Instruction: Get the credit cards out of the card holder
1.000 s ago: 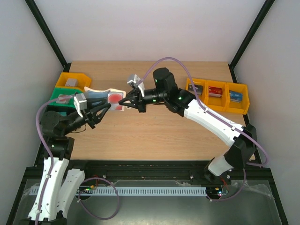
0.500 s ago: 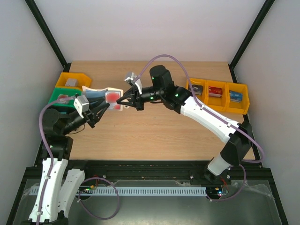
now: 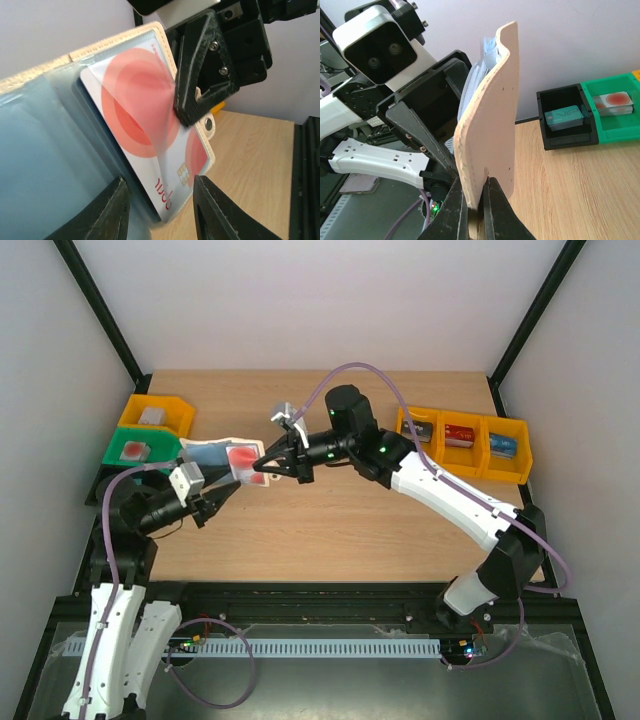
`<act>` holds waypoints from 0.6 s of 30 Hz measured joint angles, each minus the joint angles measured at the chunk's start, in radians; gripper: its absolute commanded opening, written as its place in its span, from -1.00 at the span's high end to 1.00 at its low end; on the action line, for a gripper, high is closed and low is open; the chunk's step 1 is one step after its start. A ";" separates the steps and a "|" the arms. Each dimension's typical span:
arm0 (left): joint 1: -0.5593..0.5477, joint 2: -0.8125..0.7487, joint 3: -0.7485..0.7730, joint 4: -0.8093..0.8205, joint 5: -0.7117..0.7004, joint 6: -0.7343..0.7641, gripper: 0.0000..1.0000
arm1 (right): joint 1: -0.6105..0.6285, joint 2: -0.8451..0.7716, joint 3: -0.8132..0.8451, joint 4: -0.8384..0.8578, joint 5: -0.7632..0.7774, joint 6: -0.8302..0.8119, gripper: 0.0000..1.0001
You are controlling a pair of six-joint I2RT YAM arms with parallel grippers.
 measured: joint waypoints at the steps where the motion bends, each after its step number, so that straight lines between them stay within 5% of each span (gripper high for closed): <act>1: 0.000 0.000 -0.003 0.000 0.014 -0.003 0.27 | 0.000 -0.003 0.000 0.000 -0.002 -0.002 0.97; 11: -0.053 0.016 -0.074 -0.003 0.168 -0.112 0.34 | 0.016 -0.001 0.003 0.127 0.008 -0.023 0.97; 18: -0.060 0.007 -0.077 0.238 0.186 -0.334 0.27 | 0.034 0.020 -0.001 0.138 0.008 -0.101 0.97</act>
